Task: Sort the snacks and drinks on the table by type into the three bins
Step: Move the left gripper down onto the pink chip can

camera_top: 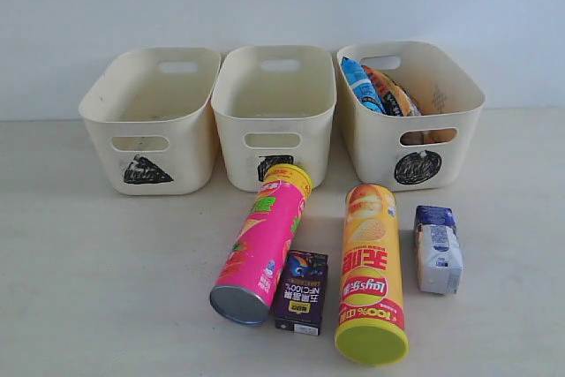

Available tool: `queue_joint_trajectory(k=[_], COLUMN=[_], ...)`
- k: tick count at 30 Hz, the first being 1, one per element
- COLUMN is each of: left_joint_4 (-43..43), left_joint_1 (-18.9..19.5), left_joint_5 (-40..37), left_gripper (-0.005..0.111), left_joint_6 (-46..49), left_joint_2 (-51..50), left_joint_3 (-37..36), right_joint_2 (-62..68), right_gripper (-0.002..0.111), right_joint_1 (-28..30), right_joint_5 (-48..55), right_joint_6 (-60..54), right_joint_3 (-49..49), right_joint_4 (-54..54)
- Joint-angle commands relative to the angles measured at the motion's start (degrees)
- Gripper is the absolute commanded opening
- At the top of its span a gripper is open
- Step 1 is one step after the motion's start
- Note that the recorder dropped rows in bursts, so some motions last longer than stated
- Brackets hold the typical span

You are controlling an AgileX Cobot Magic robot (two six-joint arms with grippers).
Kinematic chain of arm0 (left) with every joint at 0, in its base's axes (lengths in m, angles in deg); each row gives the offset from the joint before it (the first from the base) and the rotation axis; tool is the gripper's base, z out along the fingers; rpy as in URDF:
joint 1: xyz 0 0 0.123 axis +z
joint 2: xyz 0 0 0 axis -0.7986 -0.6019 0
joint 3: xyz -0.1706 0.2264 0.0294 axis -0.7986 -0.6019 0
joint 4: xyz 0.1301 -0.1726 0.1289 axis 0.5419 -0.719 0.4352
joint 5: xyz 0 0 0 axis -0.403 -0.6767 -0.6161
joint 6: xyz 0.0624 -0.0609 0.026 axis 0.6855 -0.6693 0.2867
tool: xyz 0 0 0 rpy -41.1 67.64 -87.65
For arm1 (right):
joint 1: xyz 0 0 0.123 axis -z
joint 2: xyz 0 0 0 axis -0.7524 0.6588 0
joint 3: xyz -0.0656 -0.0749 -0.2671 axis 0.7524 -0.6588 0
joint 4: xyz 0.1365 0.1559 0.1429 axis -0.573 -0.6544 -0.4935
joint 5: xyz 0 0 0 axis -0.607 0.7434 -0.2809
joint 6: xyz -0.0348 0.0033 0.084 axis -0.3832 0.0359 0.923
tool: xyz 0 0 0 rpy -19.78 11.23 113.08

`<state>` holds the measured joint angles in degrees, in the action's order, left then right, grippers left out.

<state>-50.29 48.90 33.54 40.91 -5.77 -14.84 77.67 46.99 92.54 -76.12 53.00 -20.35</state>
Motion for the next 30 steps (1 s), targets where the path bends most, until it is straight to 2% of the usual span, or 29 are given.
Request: queue_joint_trajectory(k=[1,4,6,9,12,19,21,25,30], left_joint_4=[3.20,11.22,12.95,12.76,12.00,12.00,12.00,12.00,11.80], left_joint_1=[0.07,0.07,-1.13,-5.54,-12.09,-21.32,-24.42,-28.44,-31.48], left_joint_5=[-4.62,-15.95,-23.15,-29.46,-38.01,-44.27,-46.67,-51.01,-52.77], left_gripper=[0.004,0.004,0.004,0.004,0.004,0.004,0.004,0.004,0.004], left_joint_6=[-1.40,-1.83,-1.30,4.76,10.02,11.76,11.89,12.43,12.79], left_joint_2=[-9.23,-23.65,-31.29,-38.91,-47.93,-60.51,-66.00,-76.06,-84.95], left_joint_3=[7.33,18.16,23.70,29.26,35.00,41.71,45.53,53.18,60.49], right_joint_2=[-0.33,-0.33,-0.33,-0.33,-0.33,-0.33,-0.33,-0.33,-0.33], right_gripper=[0.000,0.000,0.000,0.000,0.000,0.000,0.000,0.000,0.000], right_joint_1=[0.15,0.15,0.15,0.15,0.15,0.15,0.15,0.15,0.15], right_joint_5=[-0.61,-0.61,-0.61,-0.61,-0.61,-0.61,-0.61,-0.61,0.70], right_joint_6=[-0.12,0.09,0.09,0.09,0.09,0.09,0.09,0.09,0.11], right_joint_3=[-0.23,-0.23,-0.23,-0.23,-0.23,-0.23,-0.23,-0.23,-0.23], right_joint_4=[0.15,0.15,0.15,0.15,0.15,0.15,0.15,0.15,0.51])
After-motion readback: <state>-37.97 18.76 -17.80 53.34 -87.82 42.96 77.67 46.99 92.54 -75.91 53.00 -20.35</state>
